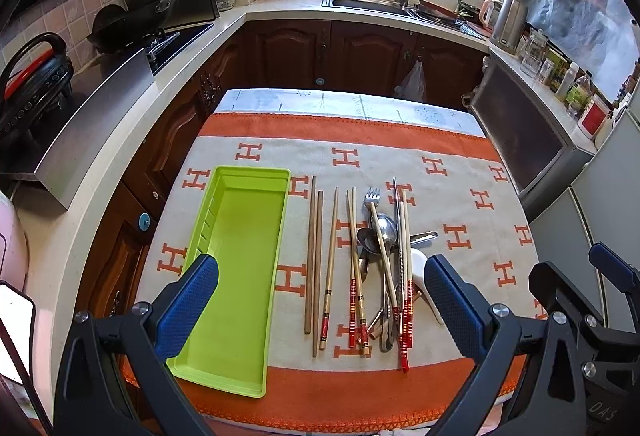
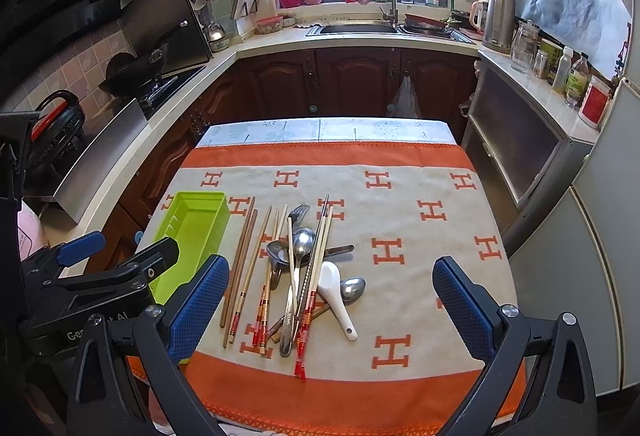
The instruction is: Organize utensils
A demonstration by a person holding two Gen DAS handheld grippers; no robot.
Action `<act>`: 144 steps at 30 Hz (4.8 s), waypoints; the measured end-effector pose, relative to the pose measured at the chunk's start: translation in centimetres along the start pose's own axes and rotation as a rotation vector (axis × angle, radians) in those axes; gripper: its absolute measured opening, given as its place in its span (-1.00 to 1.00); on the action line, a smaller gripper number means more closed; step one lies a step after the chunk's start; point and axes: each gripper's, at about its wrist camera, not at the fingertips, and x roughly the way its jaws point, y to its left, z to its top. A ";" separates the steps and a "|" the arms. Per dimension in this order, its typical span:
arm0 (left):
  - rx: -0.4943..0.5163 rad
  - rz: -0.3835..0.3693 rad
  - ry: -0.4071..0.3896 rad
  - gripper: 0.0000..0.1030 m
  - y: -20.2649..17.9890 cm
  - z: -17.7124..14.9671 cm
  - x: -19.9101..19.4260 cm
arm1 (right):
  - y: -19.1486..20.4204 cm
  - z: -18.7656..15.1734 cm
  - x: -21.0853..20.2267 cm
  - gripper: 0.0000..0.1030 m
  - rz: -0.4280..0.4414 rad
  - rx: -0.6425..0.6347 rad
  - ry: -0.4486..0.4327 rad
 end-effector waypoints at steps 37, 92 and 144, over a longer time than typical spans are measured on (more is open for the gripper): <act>0.000 -0.002 0.014 0.97 0.2 -0.4 0.5 | -0.2 -0.6 1.5 1.00 0.017 0.015 0.031; 0.031 -0.101 0.194 0.72 1.3 3.9 10.4 | -3.5 2.7 9.7 0.33 0.175 0.141 0.259; 0.060 0.048 0.489 -0.80 -1.4 1.2 25.7 | -2.8 -0.3 30.5 -0.99 0.280 0.226 0.526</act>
